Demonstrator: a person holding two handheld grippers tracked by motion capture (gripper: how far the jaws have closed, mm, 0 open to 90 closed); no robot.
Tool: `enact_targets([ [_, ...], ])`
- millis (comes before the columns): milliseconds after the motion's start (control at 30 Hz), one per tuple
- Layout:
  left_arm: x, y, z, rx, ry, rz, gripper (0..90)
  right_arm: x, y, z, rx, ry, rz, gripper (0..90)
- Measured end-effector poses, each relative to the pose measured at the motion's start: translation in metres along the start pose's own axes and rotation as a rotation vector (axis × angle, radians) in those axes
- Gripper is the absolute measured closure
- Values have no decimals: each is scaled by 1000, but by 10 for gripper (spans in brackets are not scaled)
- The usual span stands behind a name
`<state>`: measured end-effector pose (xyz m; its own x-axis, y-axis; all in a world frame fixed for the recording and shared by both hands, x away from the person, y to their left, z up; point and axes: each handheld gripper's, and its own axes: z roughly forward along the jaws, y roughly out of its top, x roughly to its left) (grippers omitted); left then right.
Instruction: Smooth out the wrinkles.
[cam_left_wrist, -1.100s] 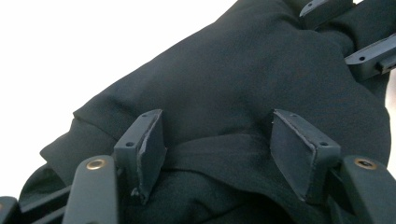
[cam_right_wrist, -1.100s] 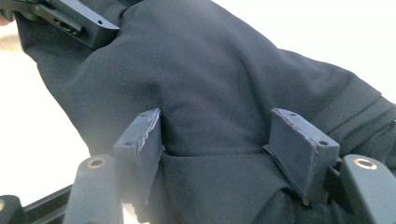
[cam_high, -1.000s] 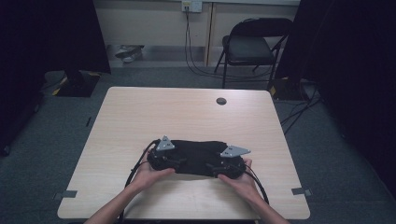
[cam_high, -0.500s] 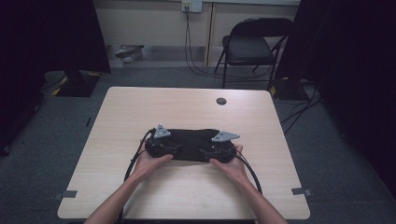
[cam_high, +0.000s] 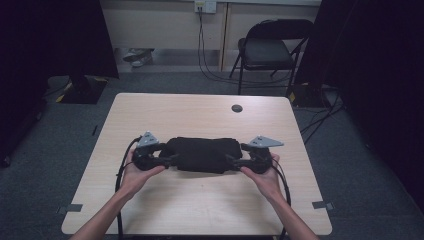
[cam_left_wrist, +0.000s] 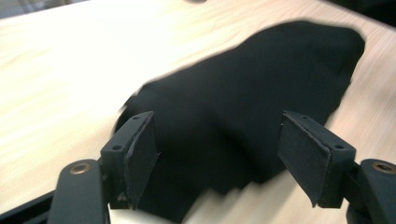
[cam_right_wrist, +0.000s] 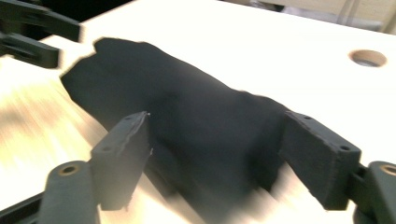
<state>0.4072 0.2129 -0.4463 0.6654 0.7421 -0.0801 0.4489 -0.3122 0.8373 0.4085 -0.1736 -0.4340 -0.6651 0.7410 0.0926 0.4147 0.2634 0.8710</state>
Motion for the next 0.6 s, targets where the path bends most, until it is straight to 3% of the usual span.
enact_targets([
  [100, 10, -16, -17, 31, 21, -26, 274, -12, -10, -21, 12, -46, 36, 225],
  [200, 19, -34, -31, 93, 77, -31, 276, -24, -28, -38, 76, -106, 48, 199],
  [267, 25, -43, -35, 124, 92, -42, 276, -33, -42, -48, 106, -135, 72, 186],
  [300, 25, -49, -35, 148, 131, -45, 273, -37, -51, -53, 123, -159, 83, 185],
  [333, 26, -52, -33, 170, 144, -39, 281, -43, -65, -57, 155, -190, 98, 183],
  [500, 28, -59, -23, 222, 112, -38, 243, -56, -92, -61, 236, -240, 127, 174],
  [533, 28, -60, -20, 235, 115, -38, 204, -57, -94, -60, 252, -261, 123, 173],
  [600, 28, -62, -14, 284, 160, -40, 184, -59, -99, -58, 270, -280, 121, 164],
])
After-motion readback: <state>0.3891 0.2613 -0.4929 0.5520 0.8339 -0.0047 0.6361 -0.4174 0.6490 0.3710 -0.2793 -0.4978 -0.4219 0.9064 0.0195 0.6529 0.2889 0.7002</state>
